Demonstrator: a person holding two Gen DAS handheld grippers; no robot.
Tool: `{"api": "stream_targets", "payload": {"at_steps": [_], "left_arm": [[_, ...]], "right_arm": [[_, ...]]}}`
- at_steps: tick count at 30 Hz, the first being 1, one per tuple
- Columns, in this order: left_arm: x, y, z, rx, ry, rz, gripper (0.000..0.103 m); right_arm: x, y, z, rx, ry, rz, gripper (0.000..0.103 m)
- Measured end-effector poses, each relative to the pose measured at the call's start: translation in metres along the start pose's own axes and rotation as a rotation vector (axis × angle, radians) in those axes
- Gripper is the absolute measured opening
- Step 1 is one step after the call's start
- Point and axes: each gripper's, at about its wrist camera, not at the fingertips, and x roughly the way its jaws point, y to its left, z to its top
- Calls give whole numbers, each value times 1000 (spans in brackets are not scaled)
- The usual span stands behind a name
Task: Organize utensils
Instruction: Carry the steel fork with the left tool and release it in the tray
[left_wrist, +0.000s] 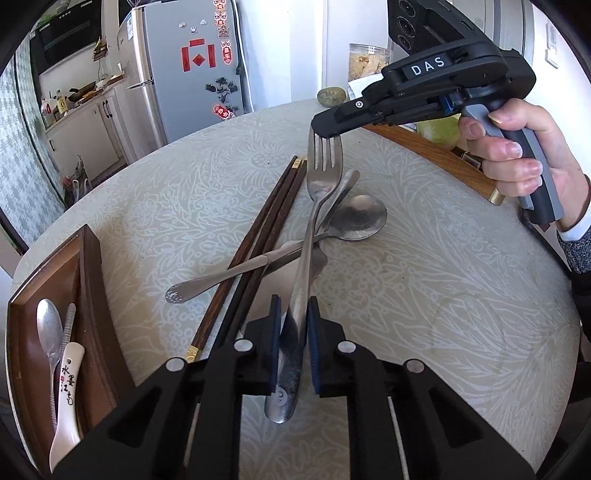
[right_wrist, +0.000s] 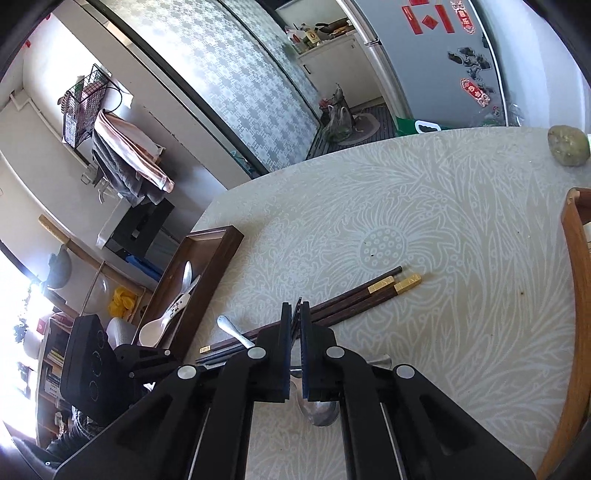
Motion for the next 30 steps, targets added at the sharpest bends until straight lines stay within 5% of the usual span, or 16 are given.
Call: {"api": "stream_targets", "payload": {"at_steps": [10,22,30], "left_arm": [[-62,36,-17,-80,-58,83,15],[-116,128,-76,-249,0,265,11],[-118,162,-96,-306,40,295,7]], "right_arm": [[30,75,31,-77,26,60,4],[178,190,67,-172,180,210,3],[239,215,62,-188,262,236,3]]}}
